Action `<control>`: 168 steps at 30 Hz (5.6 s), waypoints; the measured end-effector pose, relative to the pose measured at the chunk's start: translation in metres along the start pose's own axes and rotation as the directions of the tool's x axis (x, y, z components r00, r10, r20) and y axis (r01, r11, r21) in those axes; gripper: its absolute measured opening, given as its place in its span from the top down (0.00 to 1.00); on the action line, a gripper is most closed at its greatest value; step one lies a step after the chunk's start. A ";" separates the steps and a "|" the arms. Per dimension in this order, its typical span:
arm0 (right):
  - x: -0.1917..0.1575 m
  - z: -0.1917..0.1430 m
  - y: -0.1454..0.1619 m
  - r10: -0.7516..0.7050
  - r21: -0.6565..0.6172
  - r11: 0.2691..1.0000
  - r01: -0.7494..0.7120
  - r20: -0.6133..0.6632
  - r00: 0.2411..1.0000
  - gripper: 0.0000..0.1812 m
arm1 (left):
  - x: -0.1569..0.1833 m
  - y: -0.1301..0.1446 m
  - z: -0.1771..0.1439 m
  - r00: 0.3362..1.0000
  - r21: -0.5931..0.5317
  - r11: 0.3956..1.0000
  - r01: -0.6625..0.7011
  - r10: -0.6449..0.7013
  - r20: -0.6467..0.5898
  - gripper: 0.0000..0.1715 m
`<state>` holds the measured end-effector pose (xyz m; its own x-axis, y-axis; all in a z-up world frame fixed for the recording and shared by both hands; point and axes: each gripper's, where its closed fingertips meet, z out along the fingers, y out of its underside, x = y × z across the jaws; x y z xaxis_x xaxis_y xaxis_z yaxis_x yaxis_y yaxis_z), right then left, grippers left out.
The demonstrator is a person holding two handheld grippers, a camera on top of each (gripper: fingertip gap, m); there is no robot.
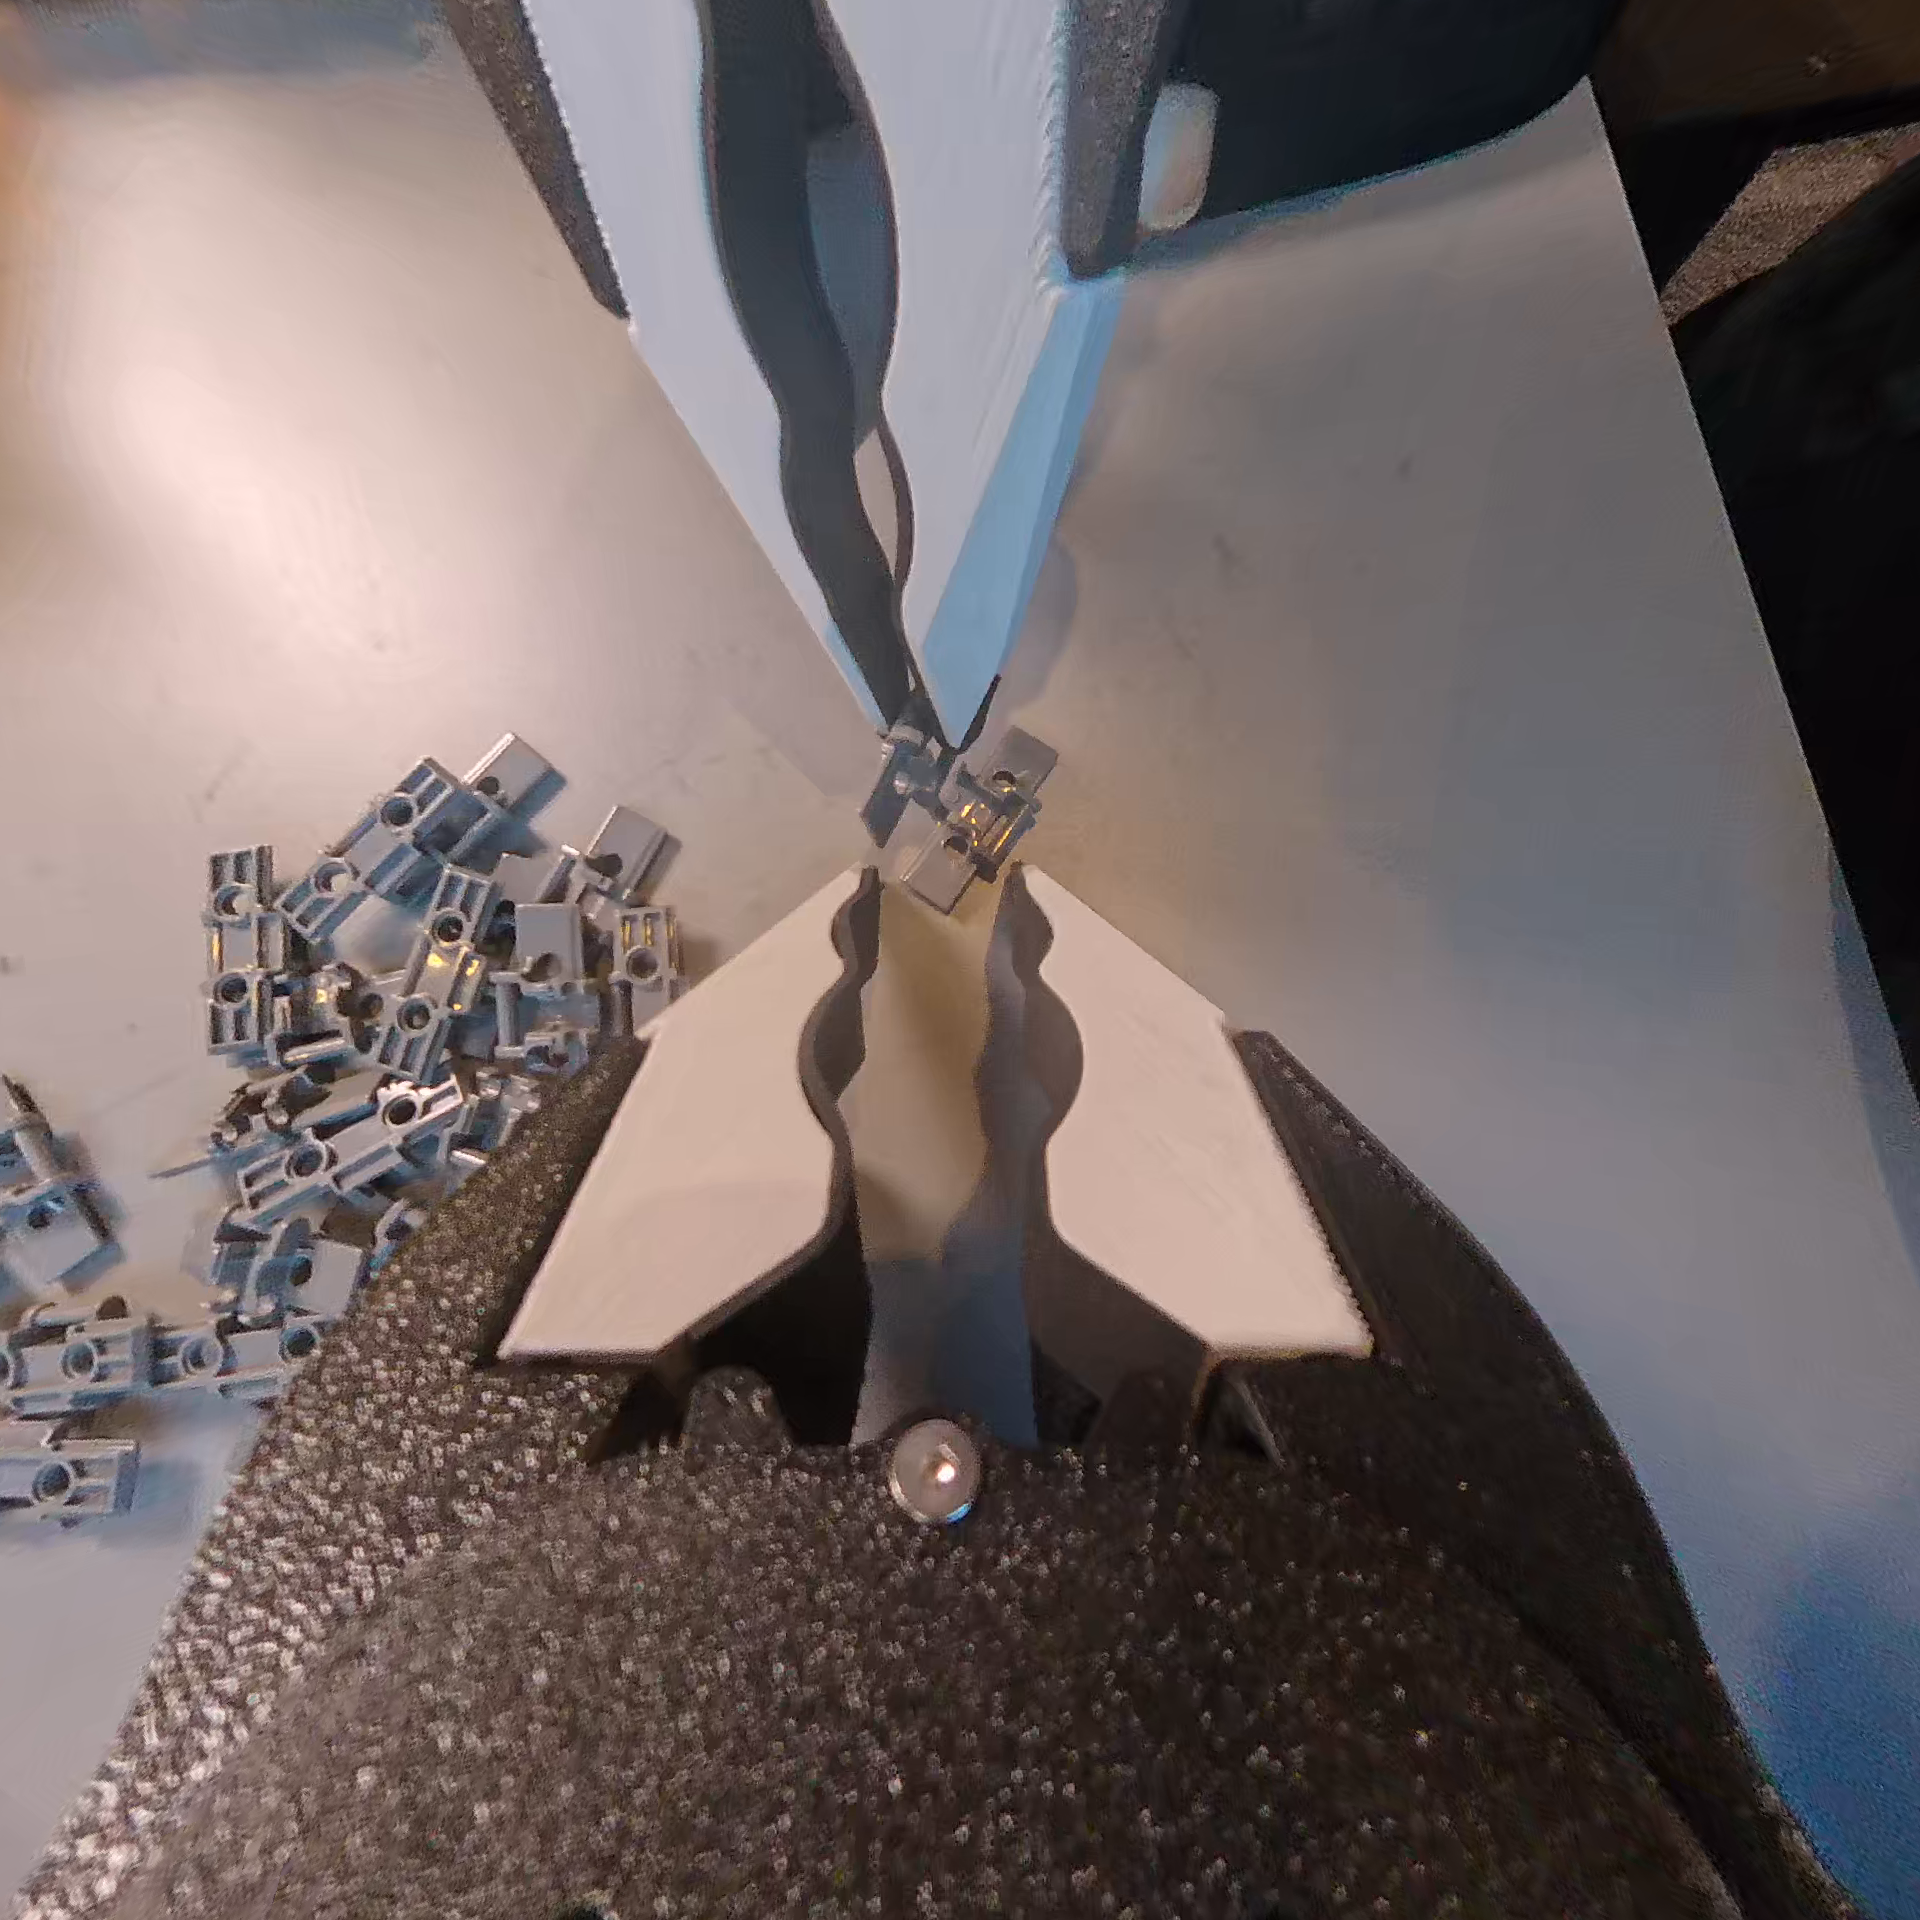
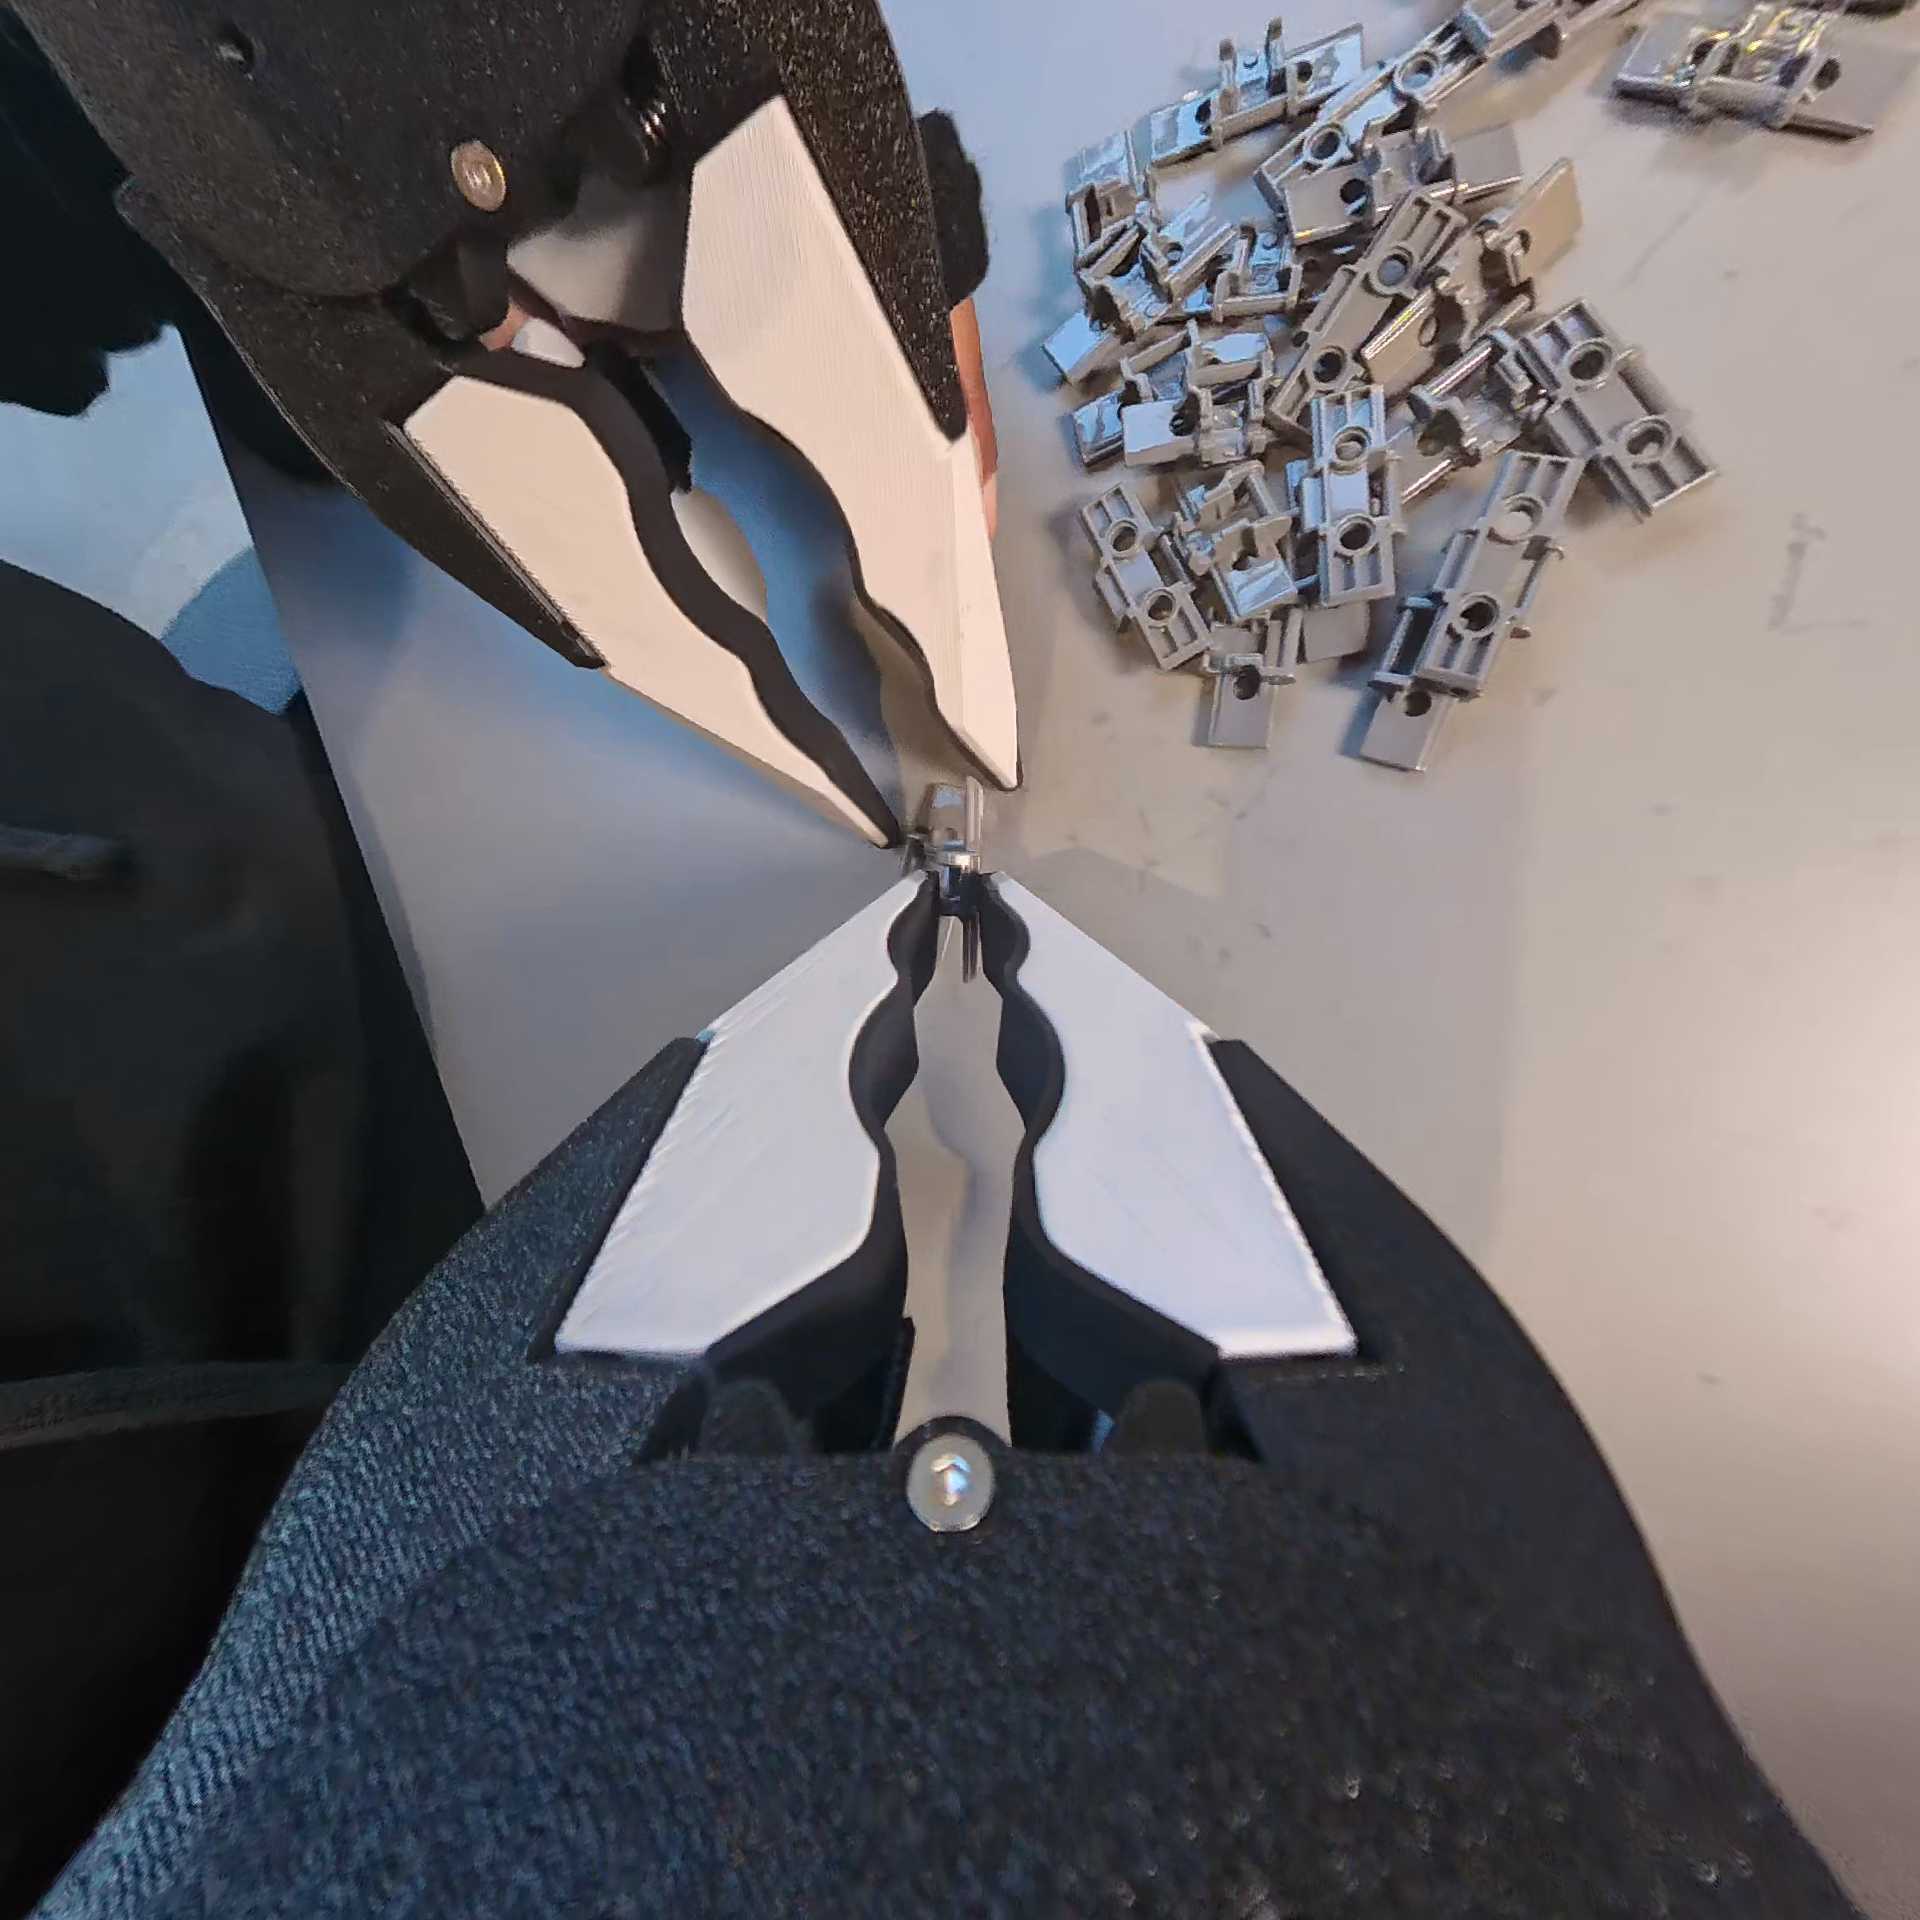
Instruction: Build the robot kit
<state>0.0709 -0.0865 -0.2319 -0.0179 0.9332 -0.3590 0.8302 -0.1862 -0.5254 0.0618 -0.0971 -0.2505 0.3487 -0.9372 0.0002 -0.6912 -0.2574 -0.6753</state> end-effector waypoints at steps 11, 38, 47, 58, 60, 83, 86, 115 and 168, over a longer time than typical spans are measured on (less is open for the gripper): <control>0.002 0.006 0.002 0.057 -0.011 0.998 -0.058 -0.045 0.997 0.96 | 0.005 0.002 -0.002 0.998 -0.010 0.998 0.058 -0.058 0.033 0.87; -0.019 -0.002 0.011 0.101 0.051 0.994 -0.098 -0.074 0.992 0.96 | 0.031 0.002 -0.004 0.997 -0.001 0.999 -0.055 0.054 -0.062 0.91; -0.011 0.003 0.012 -0.031 -0.031 0.999 0.027 -0.142 0.989 0.96 | 0.017 0.001 -0.005 1.000 0.021 1.000 -0.019 0.019 -0.018 0.90; -0.014 0.006 0.010 -0.214 -0.164 0.968 0.190 -0.141 0.967 0.96 | 0.017 0.001 0.000 0.999 0.012 0.999 -0.051 0.051 0.003 0.94; -0.013 0.006 0.010 -0.216 -0.176 0.966 0.190 -0.141 0.966 0.96 | 0.017 0.001 0.000 0.998 0.011 0.998 -0.055 0.055 0.007 0.94; -0.016 0.002 0.009 -0.103 -0.133 0.987 0.086 -0.127 0.987 0.96 | 0.026 -0.005 -0.005 0.990 0.052 0.989 -0.139 0.140 0.001 0.95; -0.018 0.004 0.011 -0.049 -0.111 0.993 0.037 -0.114 0.992 0.96 | 0.029 -0.006 -0.003 0.987 0.050 0.986 -0.158 0.158 0.008 0.95; -0.018 0.001 0.024 0.083 -0.065 0.992 -0.105 -0.270 0.959 0.96 | 0.033 -0.012 0.009 0.991 0.003 0.996 -0.084 0.083 0.108 0.99; -0.016 0.006 0.031 -0.091 -0.316 0.947 -0.054 -0.428 0.899 0.97 | 0.036 -0.012 0.010 0.984 0.008 0.992 -0.130 0.128 0.126 0.99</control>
<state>0.0935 -0.1086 -0.2467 0.1465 0.9877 0.0549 0.9635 -0.1299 -0.2341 0.0892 -0.1251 -0.2499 0.3343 -0.9253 -0.1789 -0.7256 -0.1316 -0.6754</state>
